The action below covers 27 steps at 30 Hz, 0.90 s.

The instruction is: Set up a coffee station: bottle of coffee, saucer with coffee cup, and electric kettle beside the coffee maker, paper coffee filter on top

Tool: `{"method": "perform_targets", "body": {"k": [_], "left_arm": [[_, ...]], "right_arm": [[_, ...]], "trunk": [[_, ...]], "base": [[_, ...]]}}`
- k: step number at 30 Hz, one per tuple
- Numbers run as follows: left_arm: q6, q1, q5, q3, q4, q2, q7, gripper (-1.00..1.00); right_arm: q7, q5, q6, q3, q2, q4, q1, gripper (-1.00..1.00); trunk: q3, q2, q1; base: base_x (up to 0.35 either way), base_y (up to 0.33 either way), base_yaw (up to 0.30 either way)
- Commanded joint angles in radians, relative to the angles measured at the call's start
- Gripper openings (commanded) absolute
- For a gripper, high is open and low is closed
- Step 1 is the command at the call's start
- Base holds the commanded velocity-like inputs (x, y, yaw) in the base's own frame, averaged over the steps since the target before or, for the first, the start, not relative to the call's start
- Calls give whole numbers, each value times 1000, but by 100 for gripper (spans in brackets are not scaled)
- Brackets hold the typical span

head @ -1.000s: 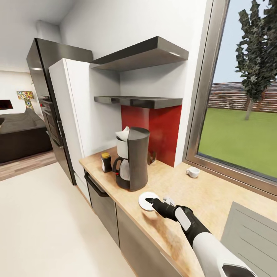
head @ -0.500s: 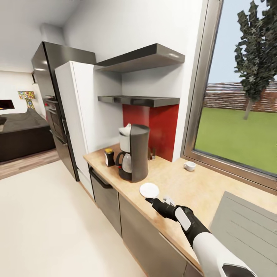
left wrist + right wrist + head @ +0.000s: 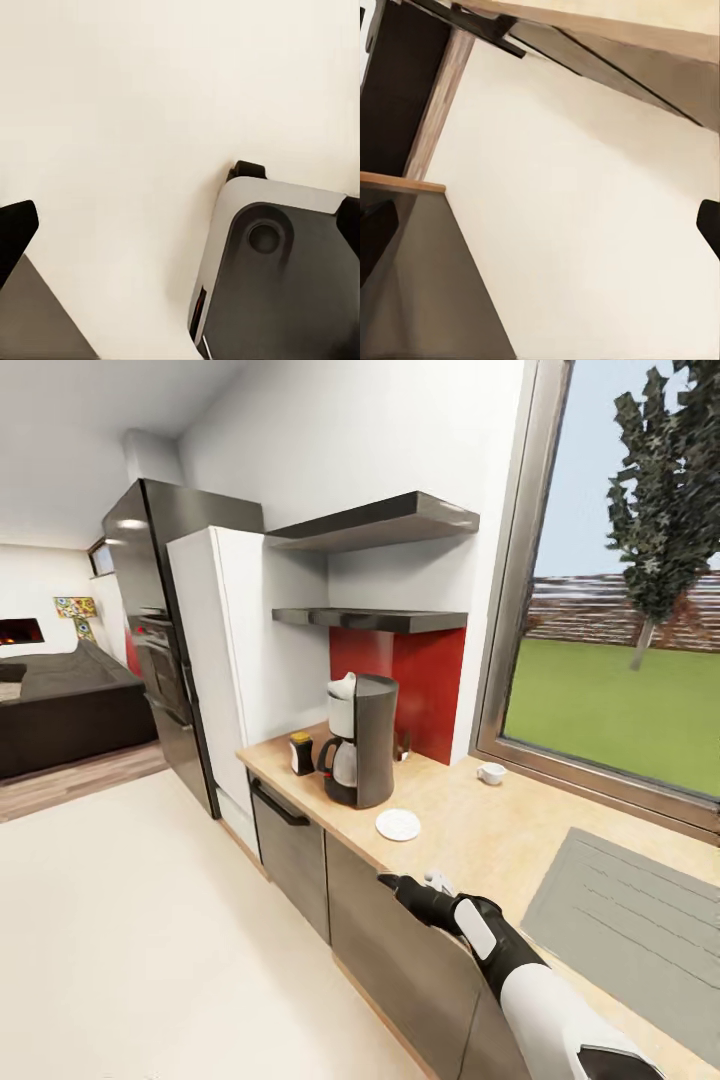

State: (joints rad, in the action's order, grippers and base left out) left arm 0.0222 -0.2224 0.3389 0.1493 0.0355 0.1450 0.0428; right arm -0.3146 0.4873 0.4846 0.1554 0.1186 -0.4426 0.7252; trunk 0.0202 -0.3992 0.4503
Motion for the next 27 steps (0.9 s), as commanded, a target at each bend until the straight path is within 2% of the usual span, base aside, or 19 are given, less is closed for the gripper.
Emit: {"method": "perform_targets", "body": {"k": [1, 6, 8, 13, 15, 17, 18, 19, 20, 21, 24, 25, 27], "left_arm": [[2, 0, 9, 9, 1, 0, 3, 100], [2, 0, 9, 9, 1, 1, 3, 100], [1, 0, 9, 13, 2, 0, 3, 100], [1, 0, 9, 15, 3, 0, 2, 100], [1, 0, 9, 15, 3, 0, 2, 100], [1, 0, 8, 14, 3, -1, 2, 100], [1, 0, 4, 14, 3, -1, 2, 100], [1, 0, 3, 14, 3, -2, 2, 100], [1, 0, 3, 14, 3, -2, 2, 100], [1, 1, 1, 15, 1, -6, 2, 100], [1, 1, -1, 15, 0, -18, 2, 100], [1, 1, 0, 15, 0, -25, 2, 100], [2, 1, 4, 15, 0, -27, 2, 100]], "right_arm": [[-1, 2, 8, 7, 1, -1, 0, 100], [-1, 1, 8, 7, 2, 1, 0, 100], [-2, 0, 7, 7, 6, 41, 0, 100], [-3, -8, 5, 3, 13, 209, 0, 100], [-2, -31, -10, 2, 17, 320, -1, 100], [1, -57, -31, 1, 19, 356, -1, 100], [32, -150, -107, 0, 20, 397, -14, 100], [61, -189, -136, 0, 21, 404, -28, 100], [79, -208, -149, 0, 20, 406, -37, 100], [231, -279, -217, 0, 16, 413, -107, 100], [322, -302, -268, -1, 12, 415, -162, 100], [351, -331, -295, -1, 11, 416, -198, 100], [362, -379, -305, -2, 9, 416, -223, 100]], "trunk": [[-1, -1, 0], [-1, -1, 0], [-1, -1, 0], [-1, -1, 0], [-1, -1, 0], [-1, -1, 0], [-1, -1, 0], [-1, -1, 0], [-1, -1, 0], [-1, -1, 0], [-1, -1, 0], [-1, -1, 0], [-1, -1, 0]], "base": [[-339, 135, 0], [-338, 144, 0], [-312, 163, 0], [-230, 161, 0], [-121, 106, 0], [-70, 62, 0], [-20, 18, 0], [-13, 12, 0], [-10, 9, 0], [-3, 2, 0], [-1, 1, 0], [0, 0, 0], [0, 0, 0]]}}
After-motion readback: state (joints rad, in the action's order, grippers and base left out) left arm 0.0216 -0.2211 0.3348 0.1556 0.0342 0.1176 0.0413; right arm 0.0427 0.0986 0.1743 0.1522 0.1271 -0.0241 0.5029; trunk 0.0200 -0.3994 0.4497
